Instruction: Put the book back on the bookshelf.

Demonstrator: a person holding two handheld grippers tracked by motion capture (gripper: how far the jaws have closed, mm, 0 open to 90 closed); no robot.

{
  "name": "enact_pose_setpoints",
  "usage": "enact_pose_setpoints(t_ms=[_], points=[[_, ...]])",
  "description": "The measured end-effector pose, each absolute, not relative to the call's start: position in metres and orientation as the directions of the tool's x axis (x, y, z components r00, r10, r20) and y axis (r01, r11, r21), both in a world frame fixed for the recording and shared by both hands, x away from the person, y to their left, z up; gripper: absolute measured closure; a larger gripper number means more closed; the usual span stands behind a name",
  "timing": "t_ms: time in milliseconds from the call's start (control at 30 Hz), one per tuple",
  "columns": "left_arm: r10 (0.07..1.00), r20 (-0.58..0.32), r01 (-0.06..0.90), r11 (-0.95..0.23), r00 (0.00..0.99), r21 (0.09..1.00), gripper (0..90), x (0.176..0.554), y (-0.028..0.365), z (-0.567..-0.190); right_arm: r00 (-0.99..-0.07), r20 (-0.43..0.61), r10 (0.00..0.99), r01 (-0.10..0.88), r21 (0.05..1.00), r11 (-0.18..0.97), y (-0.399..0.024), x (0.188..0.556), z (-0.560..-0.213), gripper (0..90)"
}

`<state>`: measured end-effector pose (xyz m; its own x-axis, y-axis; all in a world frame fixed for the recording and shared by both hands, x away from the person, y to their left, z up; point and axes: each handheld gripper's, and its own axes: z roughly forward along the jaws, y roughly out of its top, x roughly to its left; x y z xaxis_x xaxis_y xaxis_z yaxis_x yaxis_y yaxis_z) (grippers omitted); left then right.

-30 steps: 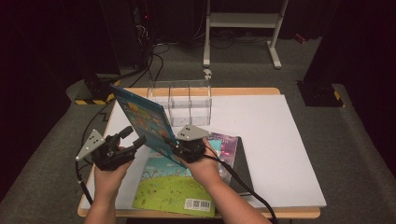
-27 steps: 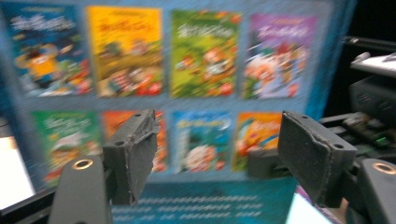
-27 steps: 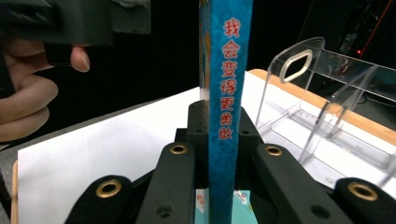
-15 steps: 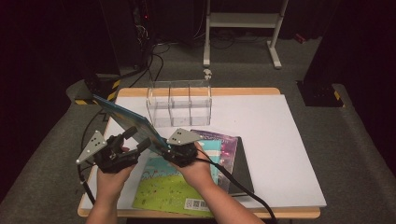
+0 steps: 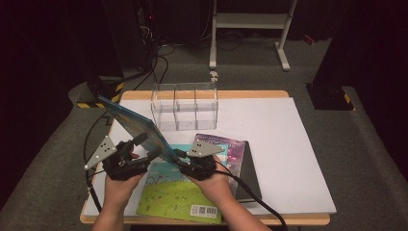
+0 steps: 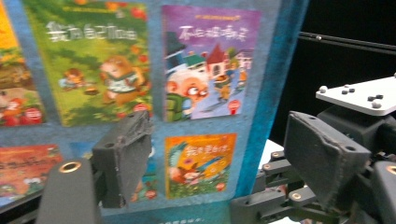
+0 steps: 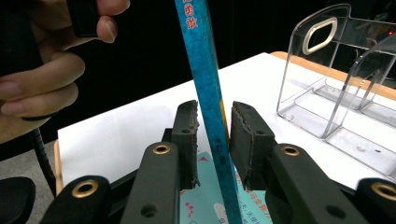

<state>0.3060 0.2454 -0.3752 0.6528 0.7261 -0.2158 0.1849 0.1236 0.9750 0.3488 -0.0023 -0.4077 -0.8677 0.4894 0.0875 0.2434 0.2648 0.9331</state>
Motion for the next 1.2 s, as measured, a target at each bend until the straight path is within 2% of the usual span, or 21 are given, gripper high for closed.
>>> enact_pose_setpoints(t_ms=[167,433,600,733,833,1033,1200], points=[[0.770,-0.194,0.158,0.122,0.608,0.980,14.8,0.302,0.239,-0.374,-0.879,0.087,0.469,0.235,0.934,0.268,0.004,0.344,-0.410,70.8],[0.821,-0.149,0.160,0.072,0.550,0.984,15.2,0.297,0.239,-0.372,-0.908,0.079,0.411,0.218,0.927,0.304,0.022,0.332,-0.414,69.6],[0.856,-0.124,0.177,0.039,0.502,0.984,19.4,0.296,0.240,-0.373,-0.917,0.079,0.390,0.218,0.920,0.327,0.028,0.327,-0.416,63.9],[0.861,-0.126,0.182,0.039,0.494,0.982,20.4,0.295,0.245,-0.374,-0.917,0.078,0.392,0.218,0.920,0.326,0.016,0.320,-0.414,60.4],[0.863,-0.121,0.186,0.032,0.490,0.982,20.9,0.294,0.249,-0.373,-0.898,0.051,0.437,0.203,0.929,0.309,-0.006,0.317,-0.410,59.4],[0.876,-0.124,0.192,0.037,0.465,0.981,27.1,0.291,0.261,-0.373,-0.781,-0.001,0.624,0.239,0.923,0.300,-0.084,0.331,-0.419,58.5],[0.876,-0.140,0.195,0.054,0.461,0.979,28.2,0.290,0.274,-0.372,-0.674,0.042,0.737,0.310,0.922,0.231,-0.144,0.337,-0.438,58.4]])
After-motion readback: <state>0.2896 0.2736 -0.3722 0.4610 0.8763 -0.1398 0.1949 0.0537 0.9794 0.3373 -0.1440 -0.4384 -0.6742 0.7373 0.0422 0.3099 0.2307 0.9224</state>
